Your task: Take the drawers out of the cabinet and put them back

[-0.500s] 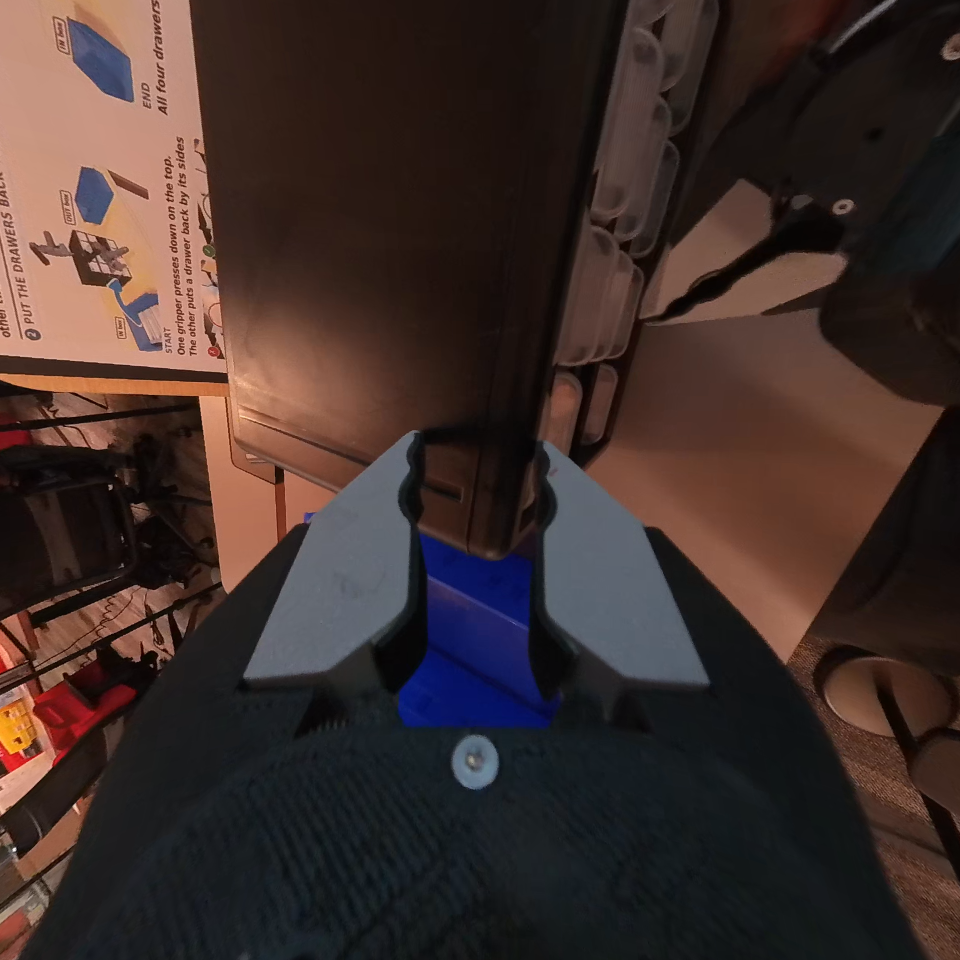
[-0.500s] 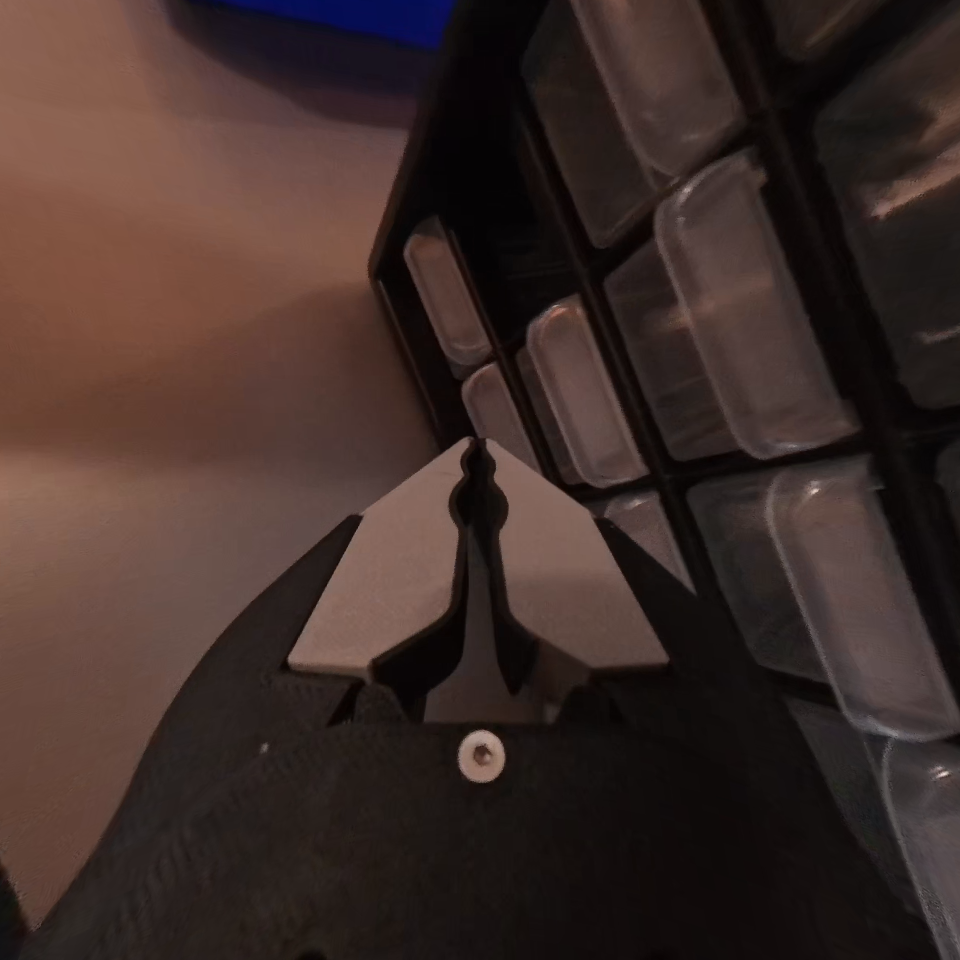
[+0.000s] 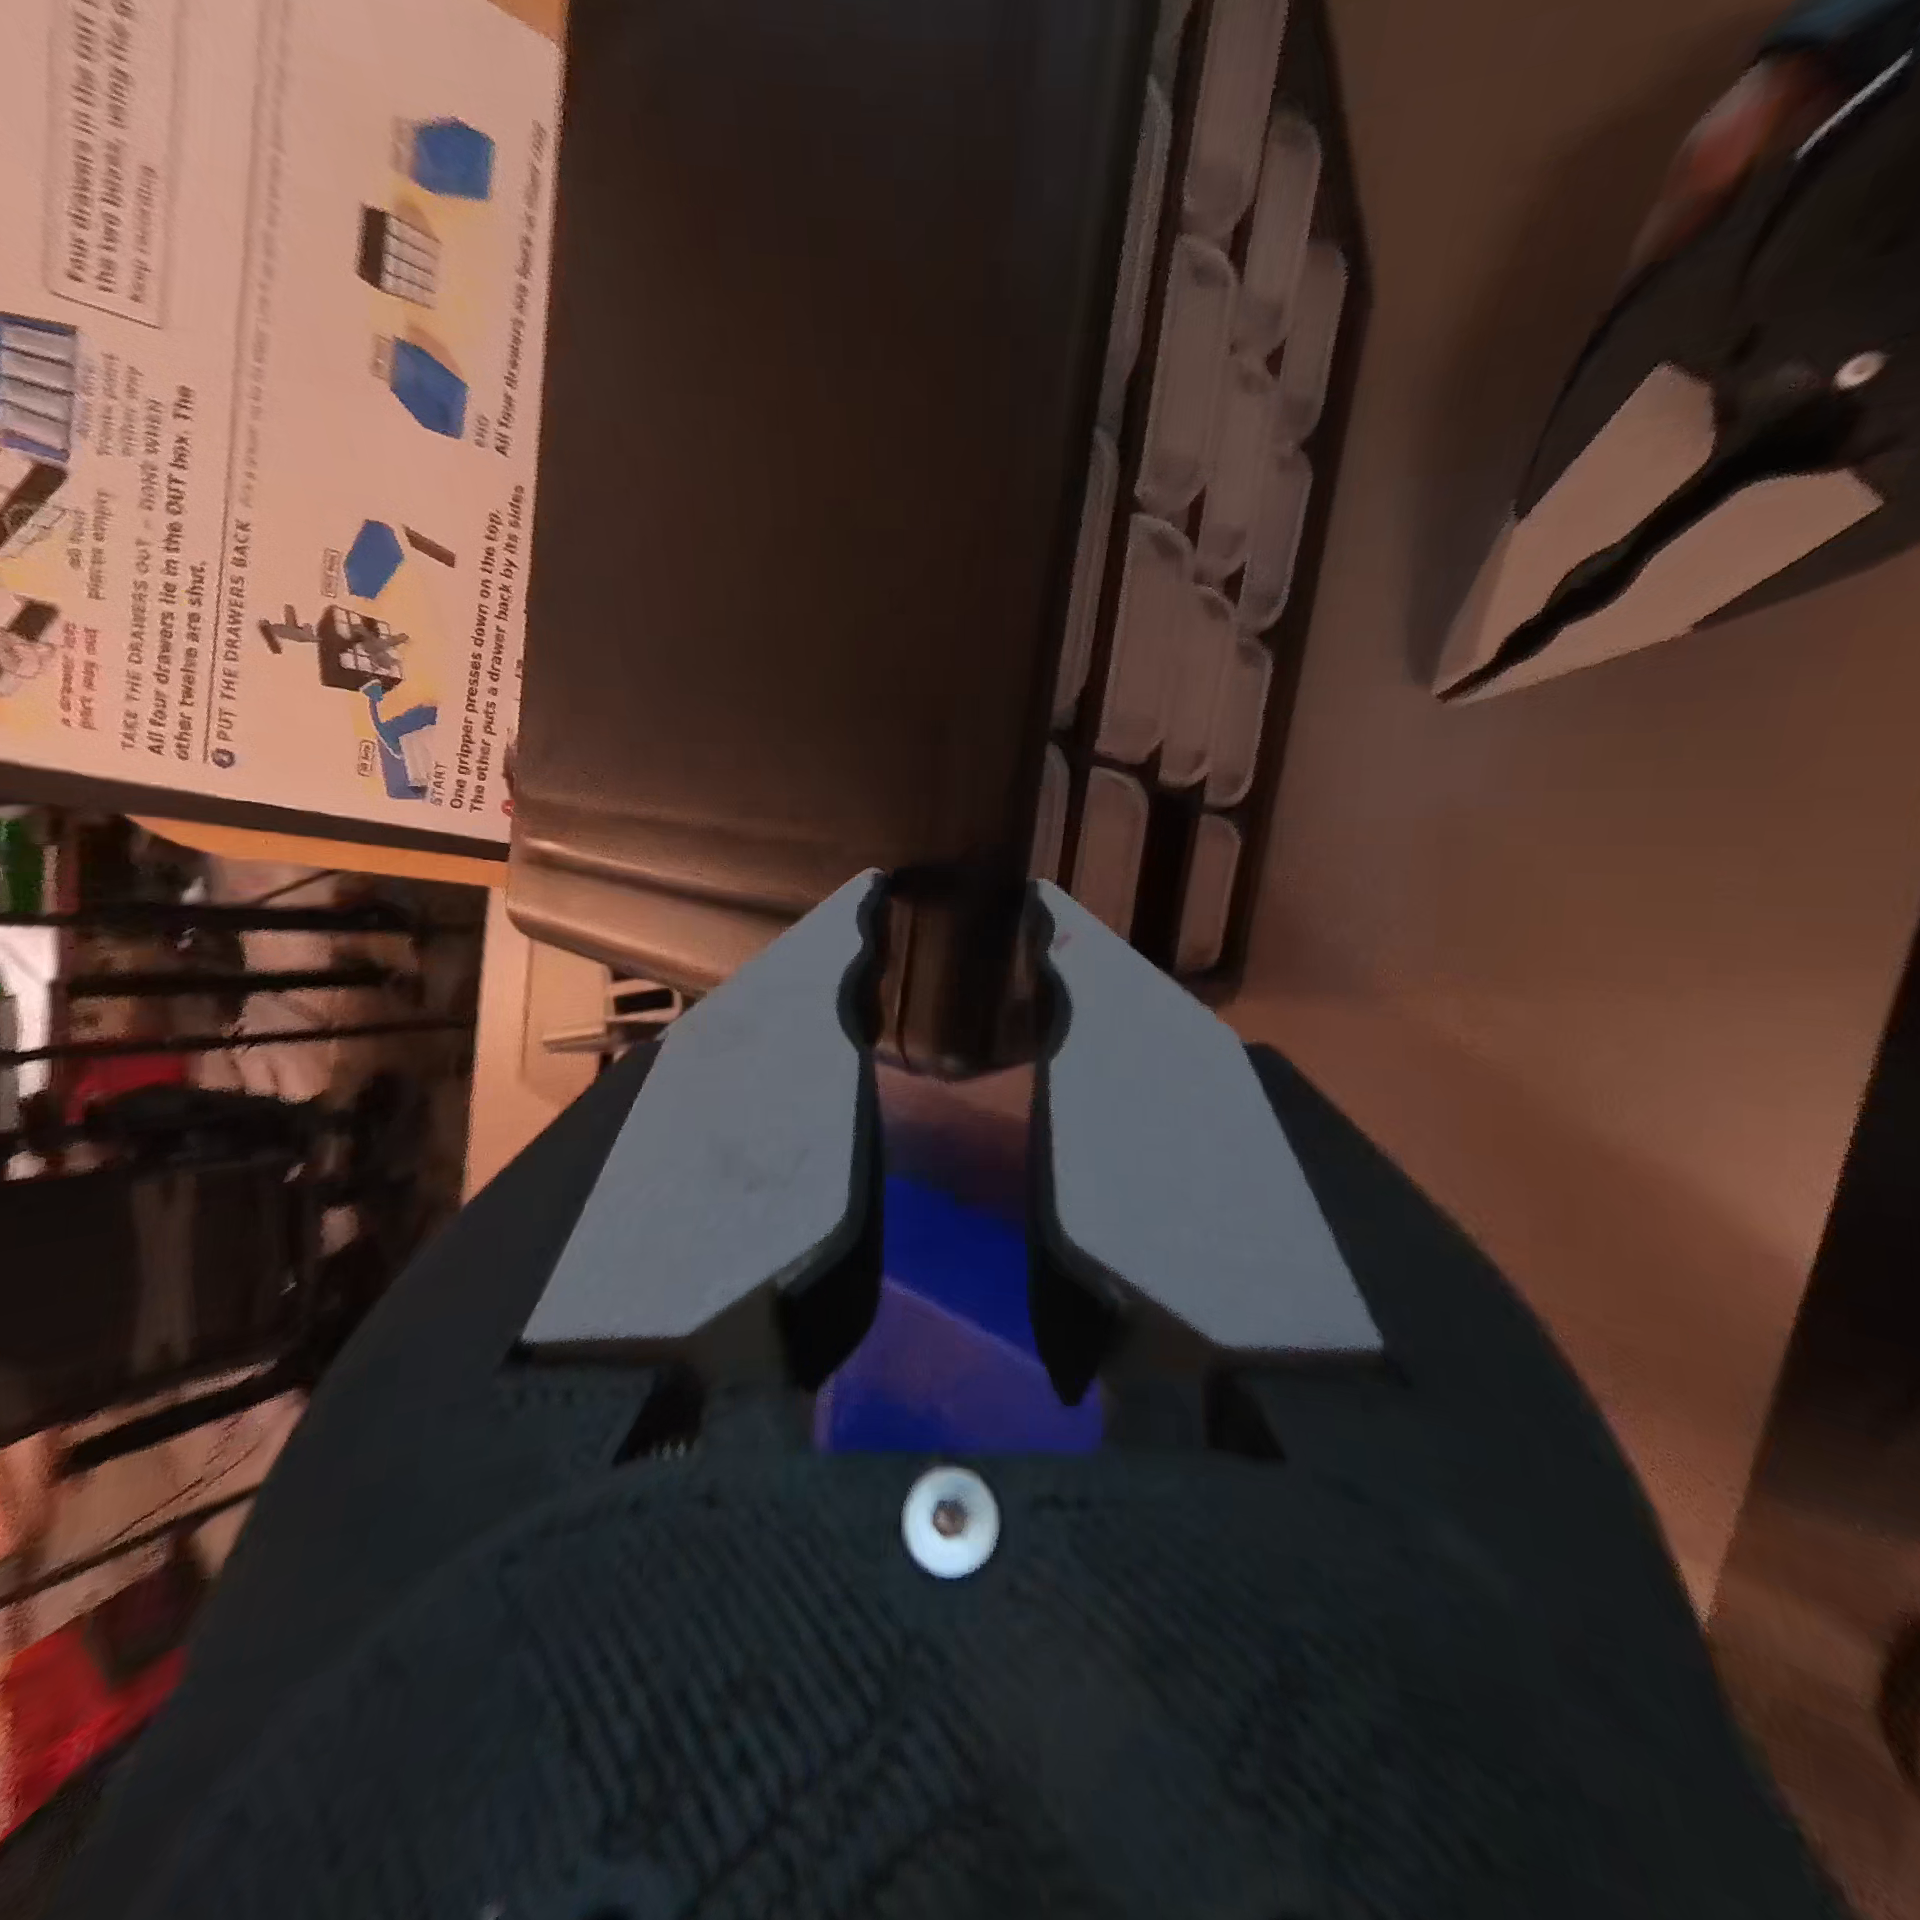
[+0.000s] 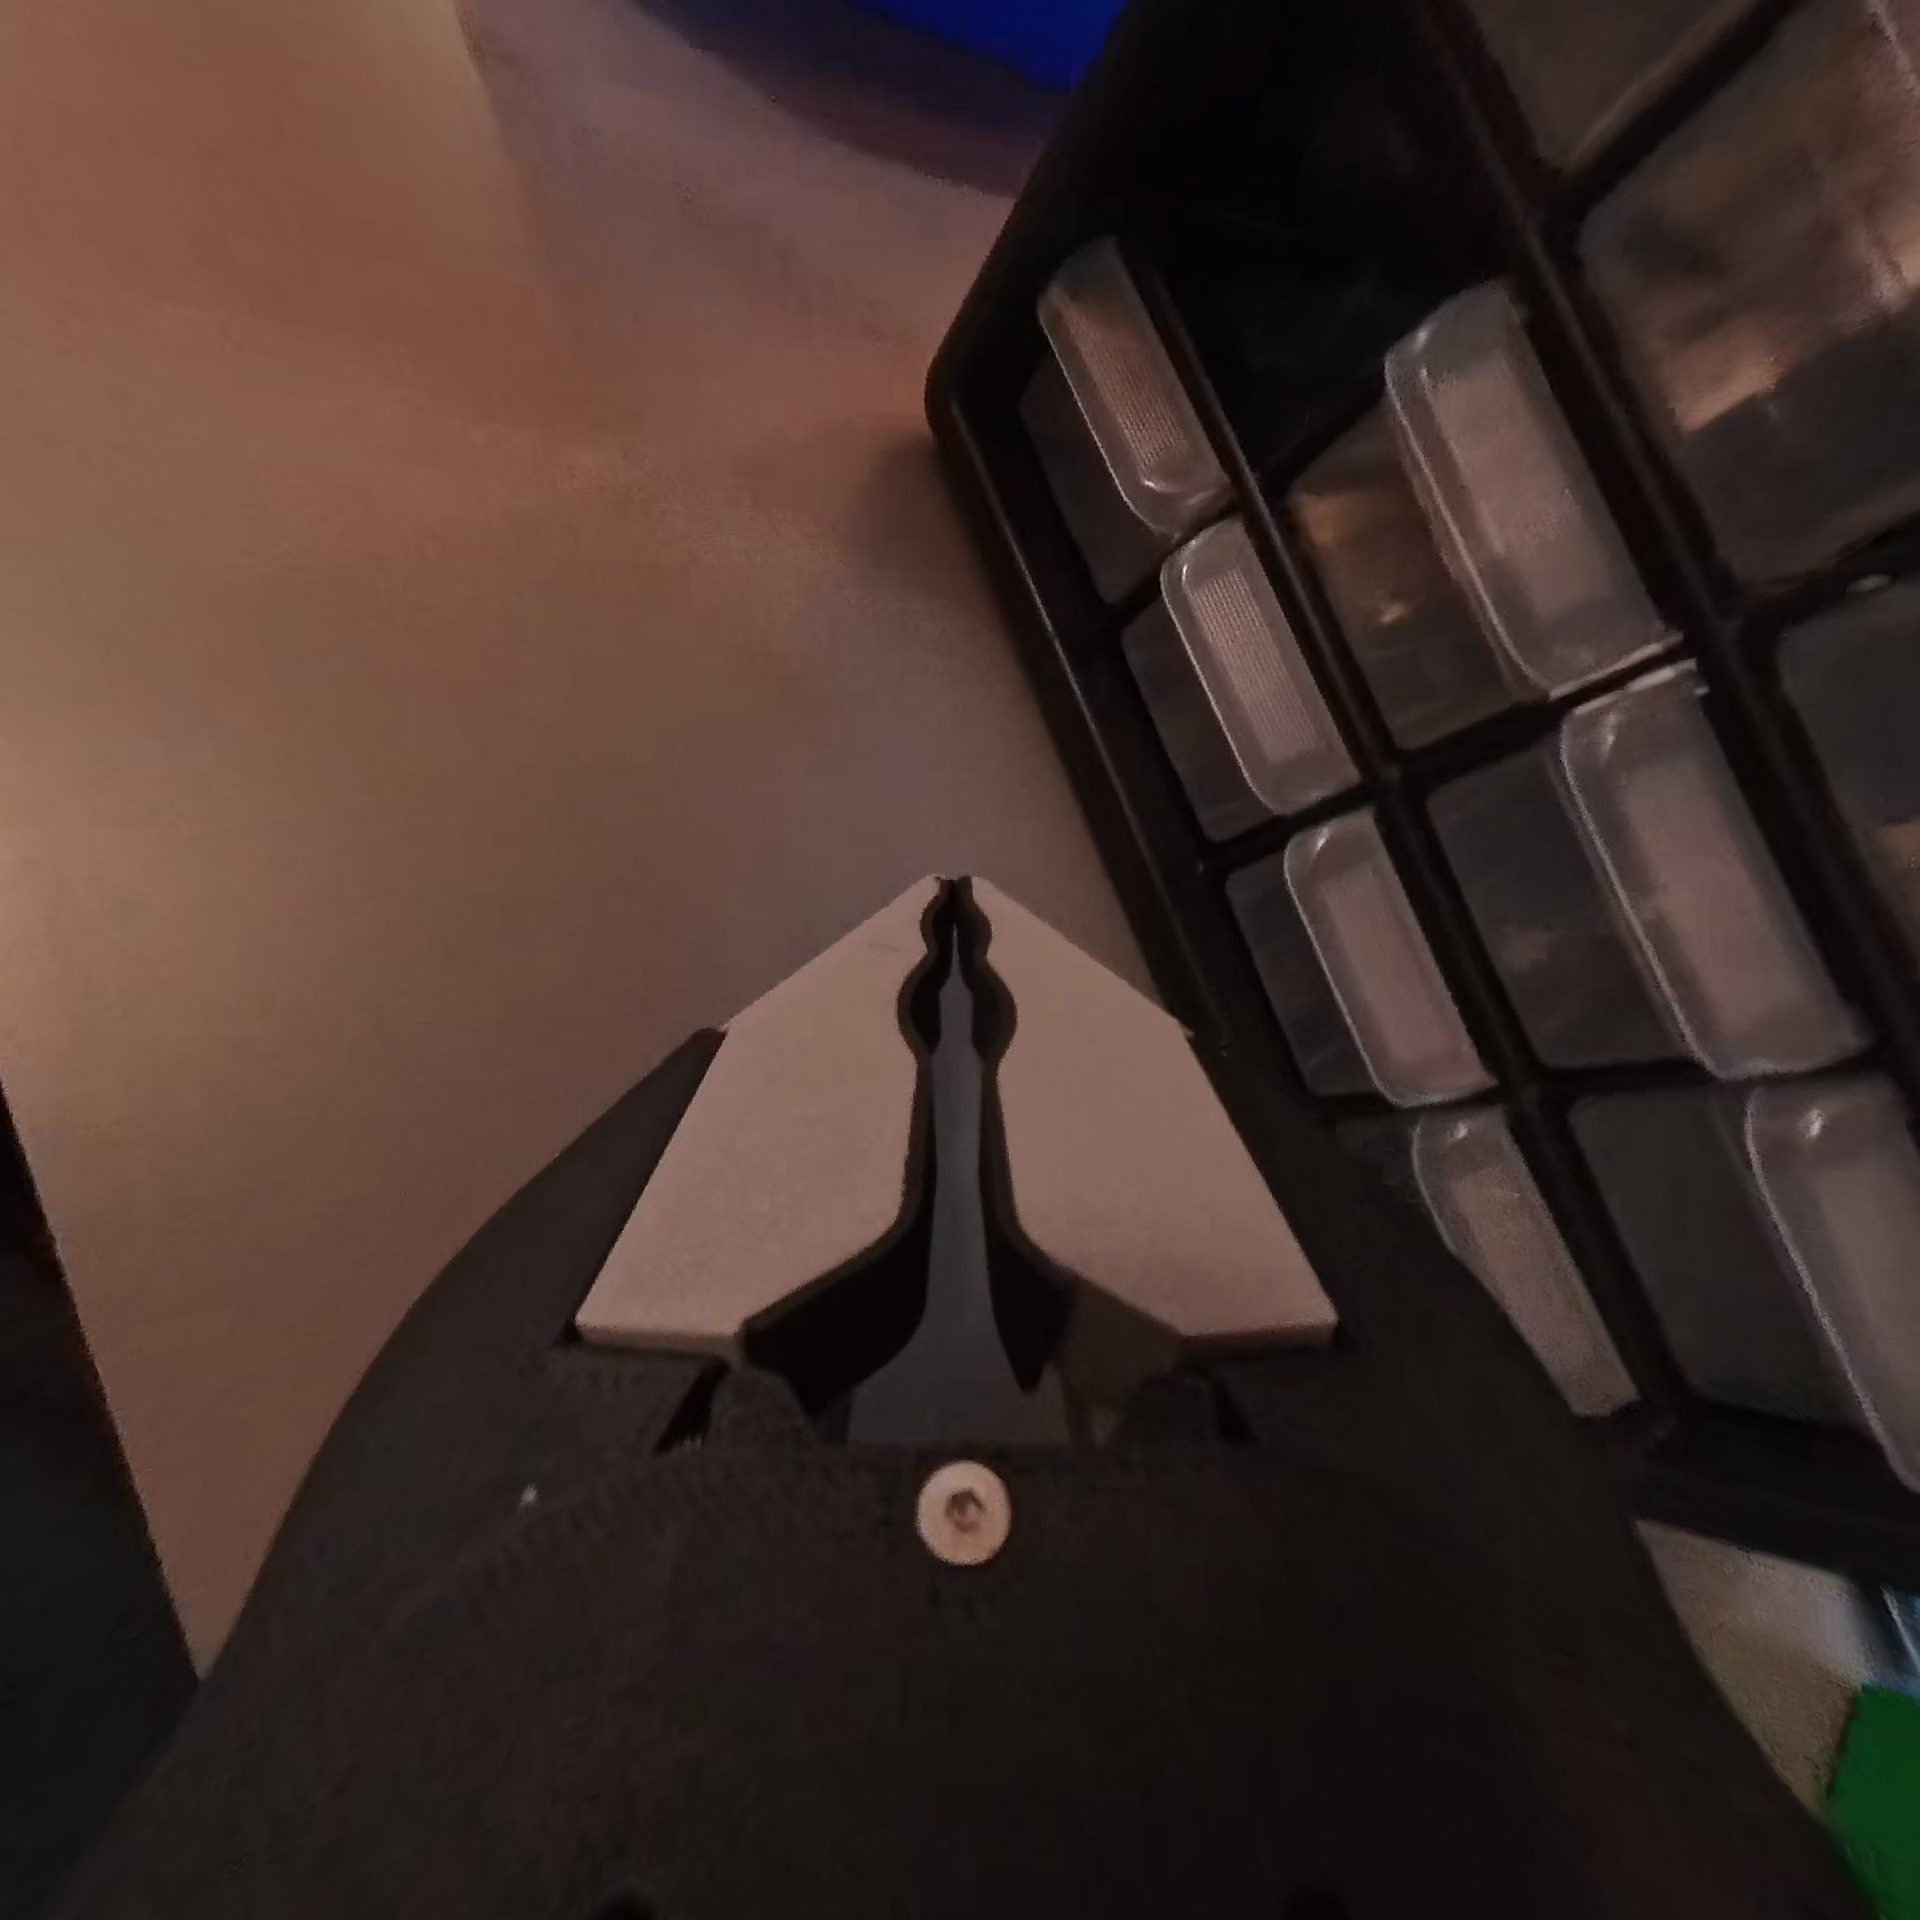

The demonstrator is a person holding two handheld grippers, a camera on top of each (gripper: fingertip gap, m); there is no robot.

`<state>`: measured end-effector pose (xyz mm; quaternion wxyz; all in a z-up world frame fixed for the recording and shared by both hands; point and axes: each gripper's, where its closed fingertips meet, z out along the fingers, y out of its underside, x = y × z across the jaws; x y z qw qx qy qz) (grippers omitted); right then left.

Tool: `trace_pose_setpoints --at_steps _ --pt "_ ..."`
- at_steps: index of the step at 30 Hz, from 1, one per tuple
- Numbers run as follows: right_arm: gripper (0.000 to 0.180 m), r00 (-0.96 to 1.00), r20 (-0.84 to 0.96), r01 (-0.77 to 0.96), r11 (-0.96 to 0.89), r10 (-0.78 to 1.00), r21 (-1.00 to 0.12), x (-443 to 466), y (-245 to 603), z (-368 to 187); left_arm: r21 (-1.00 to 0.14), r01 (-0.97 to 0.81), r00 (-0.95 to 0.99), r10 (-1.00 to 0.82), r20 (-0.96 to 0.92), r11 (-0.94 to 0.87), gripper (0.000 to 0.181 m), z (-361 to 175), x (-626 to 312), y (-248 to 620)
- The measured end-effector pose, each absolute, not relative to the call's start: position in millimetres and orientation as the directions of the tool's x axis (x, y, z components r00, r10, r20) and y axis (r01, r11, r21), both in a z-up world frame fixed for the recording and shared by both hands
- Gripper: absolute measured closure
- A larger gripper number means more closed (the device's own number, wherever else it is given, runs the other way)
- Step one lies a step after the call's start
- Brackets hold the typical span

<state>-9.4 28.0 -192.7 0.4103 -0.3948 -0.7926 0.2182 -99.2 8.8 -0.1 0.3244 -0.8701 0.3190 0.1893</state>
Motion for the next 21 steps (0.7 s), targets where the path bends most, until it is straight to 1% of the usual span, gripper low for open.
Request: trace_pose_setpoints --at_steps 1,3,4,6,8,9,11,14,16,18,19,21 --pt "0.180 -0.349 0.486 0.442 0.598 0.801 -0.669 -6 30 -194 -0.511 -0.654 0.753 -0.421 -0.505 -0.558 0.161 1 -103 3" --pt "0.180 -0.346 0.502 0.432 0.610 0.793 -0.665 -3 33 -192 -0.631 -0.577 0.816 -0.404 -0.413 -0.519 0.161 3 -118 -14" --pt "0.180 -0.355 0.498 0.418 0.611 0.791 -0.673 -2 31 -191 -0.666 -0.533 0.844 -0.387 -0.372 -0.522 0.160 1 -133 -23" --pt "0.180 -0.366 0.489 0.410 0.609 0.791 -0.678 -2 28 -191 -0.680 -0.465 0.885 -0.309 -0.348 -0.567 0.158 -12 -178 -39" --pt "0.180 -0.393 0.472 0.403 0.609 0.789 -0.683 -2 23 -193 -0.656 -0.390 0.919 -0.229 -0.321 -0.646 0.152 -35 -226 -53" --pt "0.180 -0.403 0.466 0.404 0.610 0.788 -0.681 -2 21 -194 -0.634 -0.351 0.931 -0.187 -0.312 -0.689 0.152 -48 -249 -58" --pt "0.180 -0.398 0.475 0.402 0.615 0.785 -0.678 -2 22 -193 -0.553 -0.287 0.940 -0.118 -0.322 -0.782 0.152 -81 -294 -69" --pt "0.180 -0.376 0.497 0.371 0.618 0.783 -0.693 -2 22 -185 -0.350 -0.230 0.919 -0.084 -0.384 -0.908 0.151 -133 -353 -91" --pt "0.180 -0.374 0.489 0.361 0.609 0.788 -0.706 -2 21 -183 -0.233 -0.209 0.901 -0.095 -0.423 -0.950 0.148 -158 -379 -102" --pt "0.180 -0.374 0.478 0.369 0.600 0.795 -0.709 -2 22 -184 -0.171 -0.200 0.888 -0.104 -0.447 -0.965 0.142 -171 -395 -104" --pt "0.180 -0.373 0.478 0.370 0.600 0.795 -0.709 -3 23 -184 -0.158 -0.198 0.879 -0.104 -0.466 -0.967 0.140 -174 -402 -103" --pt "0.180 -0.374 0.478 0.367 0.600 0.795 -0.711 -3 22 -183 -0.167 -0.201 0.870 -0.097 -0.484 -0.965 0.142 -175 -408 -96"
